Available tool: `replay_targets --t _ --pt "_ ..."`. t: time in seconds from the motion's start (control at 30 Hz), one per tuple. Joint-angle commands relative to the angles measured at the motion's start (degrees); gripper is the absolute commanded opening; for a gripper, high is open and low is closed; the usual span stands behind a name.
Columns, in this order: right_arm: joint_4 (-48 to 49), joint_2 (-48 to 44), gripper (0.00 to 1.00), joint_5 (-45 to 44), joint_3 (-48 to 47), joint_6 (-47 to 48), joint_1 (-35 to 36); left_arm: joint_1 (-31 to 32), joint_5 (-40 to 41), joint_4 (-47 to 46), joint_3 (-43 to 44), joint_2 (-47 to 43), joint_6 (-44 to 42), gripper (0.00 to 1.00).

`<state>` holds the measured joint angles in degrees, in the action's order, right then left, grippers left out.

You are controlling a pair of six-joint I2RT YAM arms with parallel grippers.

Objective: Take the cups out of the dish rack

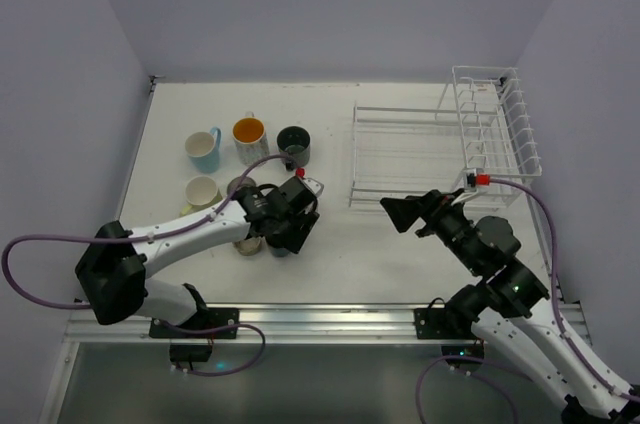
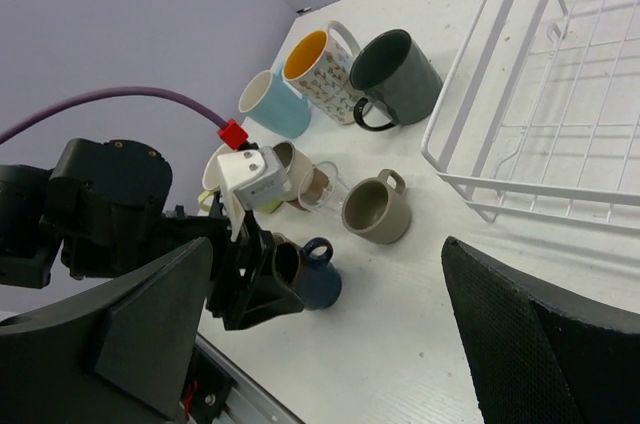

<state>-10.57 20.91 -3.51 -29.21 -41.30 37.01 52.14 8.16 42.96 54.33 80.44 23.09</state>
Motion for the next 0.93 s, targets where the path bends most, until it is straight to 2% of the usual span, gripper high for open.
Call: replay_targets --t 0.0,0.03,0.13,0.17,0.3,0.33,0.43,0.7,0.9 --pt "-1.29 -0.95 0.99 -1.76 -4.62 1.83 0.16 -0.02 2.99 1.6 4.47 -3.62 -0.68 0.66" --pt "-2.08 -1.22 0.99 -2.03 -5.15 2.01 0.16 -0.02 3.61 1.86 5.17 -4.15 -0.68 0.7" --pt "-4.89 -2.27 0.99 -3.87 -8.22 3.68 0.08 -0.02 7.21 2.48 9.29 -7.66 -0.77 0.92" --pt "-5.94 -2.71 0.99 -4.83 -9.27 4.12 0.16 -0.02 9.22 2.22 10.26 -10.63 -0.94 0.95" --pt "-10.77 -6.22 0.99 -8.7 -15.85 6.92 0.08 -0.02 14.05 -5.14 13.26 -22.5 -2.78 0.97" --pt "-11.57 -7.62 0.99 -10.45 -17.01 7.46 0.16 -0.02 15.38 -6.21 14.65 -24.79 -3.14 1.0" --pt "-14.47 -9.56 0.99 -14.31 -21.93 9.83 0.16 -0.02 20.21 -8.59 17.99 -33.92 -5.85 1.0" --pt "-17.73 -10.89 0.99 -20.48 -33.27 16.59 0.16 -0.02 24.45 -6.49 28.11 -40.54 -9.2 1.0" --pt "-17.65 -11.15 0.99 -20.84 -32.58 16.52 0.16 -0.02 25.32 -7.28 23.46 -43.97 -9.56 1.0"
